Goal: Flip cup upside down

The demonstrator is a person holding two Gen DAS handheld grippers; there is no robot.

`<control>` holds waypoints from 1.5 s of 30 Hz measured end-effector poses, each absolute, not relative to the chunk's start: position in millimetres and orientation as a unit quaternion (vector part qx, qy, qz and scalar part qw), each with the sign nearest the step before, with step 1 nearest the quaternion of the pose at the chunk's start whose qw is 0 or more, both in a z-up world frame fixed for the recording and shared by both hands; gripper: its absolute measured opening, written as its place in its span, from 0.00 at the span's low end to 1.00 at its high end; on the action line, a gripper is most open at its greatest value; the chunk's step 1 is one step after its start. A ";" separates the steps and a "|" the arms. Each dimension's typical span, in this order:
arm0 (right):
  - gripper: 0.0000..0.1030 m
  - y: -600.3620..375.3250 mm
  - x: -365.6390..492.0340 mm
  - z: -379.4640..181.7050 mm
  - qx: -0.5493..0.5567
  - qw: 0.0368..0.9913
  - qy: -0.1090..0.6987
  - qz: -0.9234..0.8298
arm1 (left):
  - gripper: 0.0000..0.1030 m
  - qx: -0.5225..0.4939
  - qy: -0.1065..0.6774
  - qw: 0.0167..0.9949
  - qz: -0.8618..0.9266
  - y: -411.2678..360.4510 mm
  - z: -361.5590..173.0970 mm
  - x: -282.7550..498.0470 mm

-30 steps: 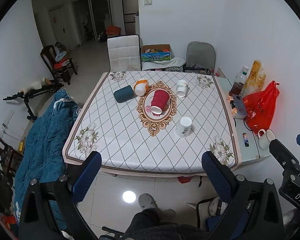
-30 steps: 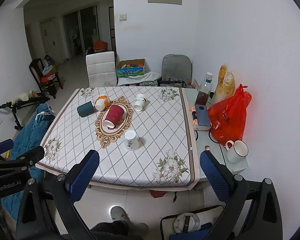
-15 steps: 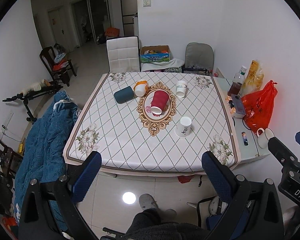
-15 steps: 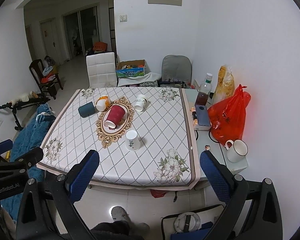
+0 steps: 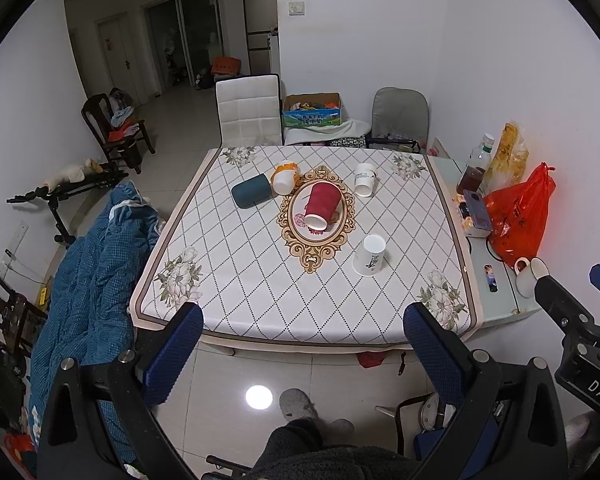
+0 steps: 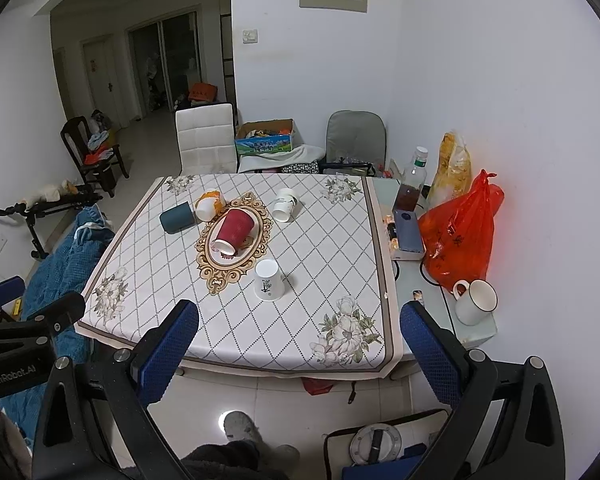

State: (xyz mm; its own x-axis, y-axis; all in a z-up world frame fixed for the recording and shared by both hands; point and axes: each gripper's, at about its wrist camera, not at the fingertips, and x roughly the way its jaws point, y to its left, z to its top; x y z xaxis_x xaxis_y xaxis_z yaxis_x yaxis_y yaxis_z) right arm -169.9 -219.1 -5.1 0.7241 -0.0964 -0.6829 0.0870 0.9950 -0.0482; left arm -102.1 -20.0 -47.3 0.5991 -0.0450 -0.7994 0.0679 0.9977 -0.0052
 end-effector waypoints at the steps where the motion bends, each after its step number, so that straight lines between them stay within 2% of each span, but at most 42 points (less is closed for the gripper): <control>1: 0.99 -217.9 -170.8 -4.4 -0.007 0.929 0.368 -0.049 | 0.99 0.014 0.446 0.894 -0.032 -20.6 -48.0 -101.9; 45: 1.00 -217.2 -188.8 -1.1 -0.002 0.929 0.368 -0.042 | 1.00 0.015 0.437 0.899 -0.032 -18.2 -32.5 -105.6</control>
